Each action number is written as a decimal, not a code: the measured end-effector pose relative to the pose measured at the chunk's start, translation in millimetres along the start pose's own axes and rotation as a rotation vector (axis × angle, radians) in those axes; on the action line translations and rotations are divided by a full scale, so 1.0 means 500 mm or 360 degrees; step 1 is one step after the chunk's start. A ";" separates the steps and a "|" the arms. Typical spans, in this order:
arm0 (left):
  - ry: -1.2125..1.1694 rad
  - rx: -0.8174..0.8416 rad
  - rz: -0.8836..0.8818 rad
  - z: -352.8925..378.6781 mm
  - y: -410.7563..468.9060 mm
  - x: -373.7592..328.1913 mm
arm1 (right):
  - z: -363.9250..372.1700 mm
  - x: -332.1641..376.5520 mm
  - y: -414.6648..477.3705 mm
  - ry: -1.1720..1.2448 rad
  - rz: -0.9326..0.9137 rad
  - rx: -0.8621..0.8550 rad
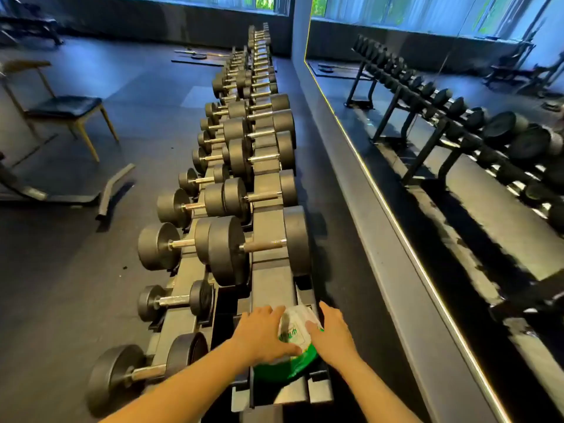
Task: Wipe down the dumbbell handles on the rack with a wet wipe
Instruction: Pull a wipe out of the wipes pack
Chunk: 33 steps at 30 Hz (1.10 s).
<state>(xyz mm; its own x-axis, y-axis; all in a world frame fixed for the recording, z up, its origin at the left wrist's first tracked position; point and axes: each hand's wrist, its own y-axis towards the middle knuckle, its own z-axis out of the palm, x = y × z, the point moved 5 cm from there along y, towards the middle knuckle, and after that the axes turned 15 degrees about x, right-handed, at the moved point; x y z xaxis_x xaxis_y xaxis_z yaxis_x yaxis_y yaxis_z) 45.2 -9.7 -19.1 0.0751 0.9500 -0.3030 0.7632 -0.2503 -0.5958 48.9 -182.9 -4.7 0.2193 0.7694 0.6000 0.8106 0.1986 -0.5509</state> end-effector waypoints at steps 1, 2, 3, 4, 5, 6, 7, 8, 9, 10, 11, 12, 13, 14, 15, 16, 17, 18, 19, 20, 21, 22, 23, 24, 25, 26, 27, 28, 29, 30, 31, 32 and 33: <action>0.0011 0.0097 -0.0009 0.014 0.003 -0.001 | 0.009 -0.008 0.002 0.0146 0.0036 0.0015; 0.0056 0.0149 -0.0007 0.025 0.008 -0.003 | 0.020 -0.014 0.002 0.0250 0.0095 0.0061; 0.0081 0.0176 -0.0007 0.038 0.010 -0.002 | 0.031 -0.023 0.003 0.0338 0.0133 0.0085; 0.0083 0.0175 0.0002 0.050 0.014 0.000 | 0.038 -0.030 0.003 0.0368 0.0162 0.0068; 0.0057 0.0173 0.0006 0.056 0.016 0.001 | 0.050 -0.043 0.007 0.0403 0.0185 0.0070; 0.0035 0.0155 0.0014 0.059 0.016 0.001 | 0.058 -0.052 0.007 0.0444 0.0216 0.0068; 0.0017 0.0136 0.0021 0.059 0.016 0.003 | 0.063 -0.060 0.009 0.0494 0.0222 0.0064; 0.0018 0.0108 0.0038 0.059 0.015 0.005 | 0.066 -0.066 0.009 0.0547 0.0249 0.0046; -0.0020 0.0102 0.0048 0.058 0.015 0.007 | 0.068 -0.069 0.005 0.0651 0.0281 0.0032; -0.0056 0.0087 0.0068 0.053 0.013 0.009 | 0.069 -0.070 0.001 0.0753 0.0322 0.0013; -0.0091 0.0074 0.0089 0.046 0.008 0.010 | 0.068 -0.071 0.000 0.0836 0.0350 -0.0004; -0.0118 0.0061 0.0118 0.039 0.005 0.011 | 0.065 -0.065 -0.005 0.0886 0.0361 -0.0026; -0.0145 0.0048 0.0143 0.029 -0.001 0.012 | 0.063 -0.061 -0.008 0.0933 0.0356 -0.0040; -0.0175 0.0021 0.0166 0.020 -0.007 0.013 | 0.059 -0.055 -0.012 0.0989 0.0349 -0.0055; -0.0220 -0.0017 0.0189 0.008 -0.014 0.014 | 0.054 -0.047 -0.017 0.1056 0.0340 -0.0065; -0.0282 -0.0059 0.0216 -0.004 -0.023 0.017 | 0.047 -0.037 -0.021 0.1134 0.0328 -0.0076; -0.0341 -0.0105 0.0237 -0.020 -0.032 0.019 | 0.036 -0.025 -0.026 0.1224 0.0312 -0.0092; -0.0408 -0.0147 0.0257 -0.036 -0.042 0.022 | 0.024 -0.012 -0.031 0.1314 0.0287 -0.0117; -0.0478 -0.0190 0.0273 -0.057 -0.055 0.023 | 0.012 0.002 -0.035 0.1397 0.0254 -0.0143; -0.0543 -0.0237 0.0296 -0.076 -0.067 0.024 | 0.004 0.017 -0.039 0.1486 0.0213 -0.0157; -0.0610 -0.0282 0.0313 -0.098 -0.084 0.023 | 0.001 0.036 -0.045 0.1584 0.0160 -0.0143; -0.0664 -0.0340 0.0328 -0.118 -0.097 0.021 | 0.005 0.058 -0.050 0.1689 0.0116 -0.0103; -0.0711 -0.0401 0.0339 -0.136 -0.111 0.018 | 0.013 0.084 -0.054 0.1804 0.0085 -0.0042; -0.0745 -0.0459 0.0343 -0.146 -0.121 0.016 | 0.027 0.108 -0.055 0.1930 0.0069 0.0010; -0.0786 -0.0501 0.0343 -0.157 -0.136 0.009 | 0.042 0.129 -0.056 0.2050 0.0067 0.0030; -0.0816 -0.0532 0.0347 -0.162 -0.146 0.003 | 0.055 0.144 -0.054 0.2139 0.0065 0.0009; -0.0840 -0.0563 0.0345 -0.166 -0.157 -0.004 | 0.062 0.156 -0.055 0.2195 0.0071 -0.0042; -0.0849 -0.0607 0.0332 -0.164 -0.161 -0.007 | 0.064 0.164 -0.056 0.2224 0.0081 -0.0083; -0.0875 -0.0639 0.0302 -0.168 -0.175 -0.011 | 0.063 0.172 -0.061 0.2230 0.0086 -0.0095; -0.0878 -0.0653 0.0267 -0.166 -0.179 -0.009 | 0.063 0.174 -0.059 0.2226 0.0076 -0.0084; -0.0881 -0.0647 0.0228 -0.167 -0.183 -0.006 | 0.063 0.176 -0.059 0.2220 0.0062 -0.0071; -0.0865 -0.0648 0.0199 -0.165 -0.181 -0.003 | 0.063 0.177 -0.058 0.2216 0.0051 -0.0064; -0.0831 -0.0644 0.0172 -0.171 -0.188 -0.002 | 0.062 0.180 -0.059 0.2217 0.0032 -0.0063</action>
<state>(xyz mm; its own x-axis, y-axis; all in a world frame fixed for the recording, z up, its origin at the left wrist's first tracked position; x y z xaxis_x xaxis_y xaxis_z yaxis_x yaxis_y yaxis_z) 28.2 29.0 100.9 -0.0780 0.6829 -0.7263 0.9570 -0.1528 -0.2464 27.7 -100.8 47.5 0.5658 -0.4632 0.6822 0.8104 0.1599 -0.5636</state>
